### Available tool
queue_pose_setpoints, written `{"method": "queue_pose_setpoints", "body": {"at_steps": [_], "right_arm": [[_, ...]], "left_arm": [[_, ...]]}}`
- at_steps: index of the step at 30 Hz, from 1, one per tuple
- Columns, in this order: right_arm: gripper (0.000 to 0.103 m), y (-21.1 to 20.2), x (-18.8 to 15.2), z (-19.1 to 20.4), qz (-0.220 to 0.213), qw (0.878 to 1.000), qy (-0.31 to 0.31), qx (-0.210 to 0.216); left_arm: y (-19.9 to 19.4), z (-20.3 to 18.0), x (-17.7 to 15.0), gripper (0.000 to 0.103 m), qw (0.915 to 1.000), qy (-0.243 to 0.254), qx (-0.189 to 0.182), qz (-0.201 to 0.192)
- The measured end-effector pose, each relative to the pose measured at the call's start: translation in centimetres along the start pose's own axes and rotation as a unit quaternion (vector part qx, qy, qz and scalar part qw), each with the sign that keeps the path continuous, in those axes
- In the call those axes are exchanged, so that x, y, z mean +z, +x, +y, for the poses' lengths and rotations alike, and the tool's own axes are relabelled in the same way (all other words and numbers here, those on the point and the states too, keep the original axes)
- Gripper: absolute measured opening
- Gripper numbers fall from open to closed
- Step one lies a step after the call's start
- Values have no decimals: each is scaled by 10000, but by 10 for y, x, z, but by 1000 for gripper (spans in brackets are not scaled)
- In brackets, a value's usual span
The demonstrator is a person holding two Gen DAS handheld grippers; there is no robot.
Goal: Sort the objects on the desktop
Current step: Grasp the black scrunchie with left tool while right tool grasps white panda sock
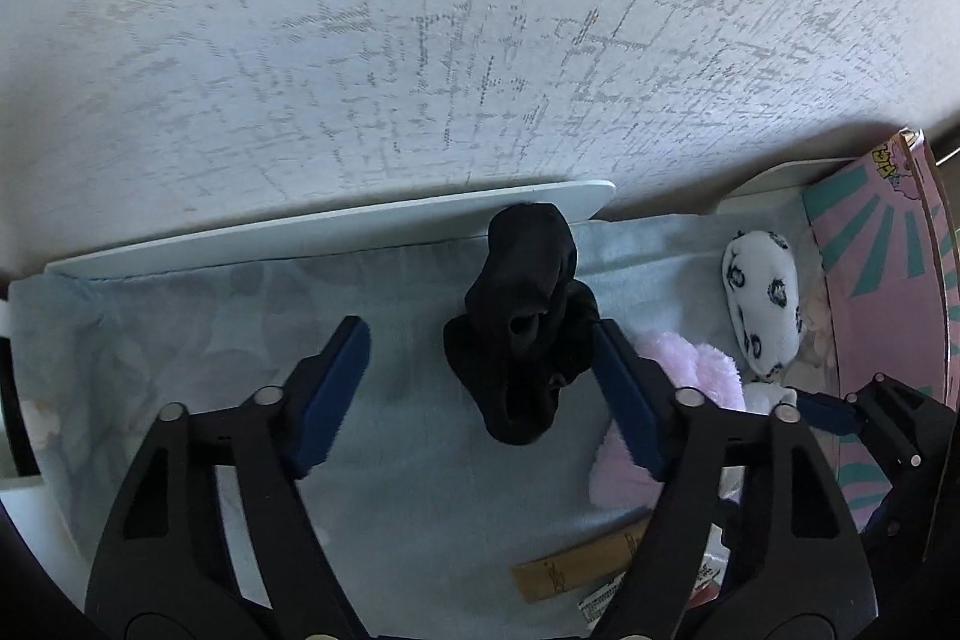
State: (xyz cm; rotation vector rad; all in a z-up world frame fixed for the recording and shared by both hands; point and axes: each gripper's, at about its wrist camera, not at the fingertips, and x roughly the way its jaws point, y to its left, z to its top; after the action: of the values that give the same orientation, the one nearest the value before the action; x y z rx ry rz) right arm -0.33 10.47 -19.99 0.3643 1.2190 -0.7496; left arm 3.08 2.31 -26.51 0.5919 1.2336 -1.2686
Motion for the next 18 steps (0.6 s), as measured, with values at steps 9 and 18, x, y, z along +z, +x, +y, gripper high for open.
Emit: {"method": "queue_pose_setpoints", "body": {"at_steps": [9,18], "right_arm": [[60,0,3,6,44,9994,-323,-99],[23,-1,0,0,79,9991,-403,-73]], "left_arm": [[7,3,2,35,9999,-54,-140,75],[-2,2,4,20,9998,-100,-136,-77]]}}
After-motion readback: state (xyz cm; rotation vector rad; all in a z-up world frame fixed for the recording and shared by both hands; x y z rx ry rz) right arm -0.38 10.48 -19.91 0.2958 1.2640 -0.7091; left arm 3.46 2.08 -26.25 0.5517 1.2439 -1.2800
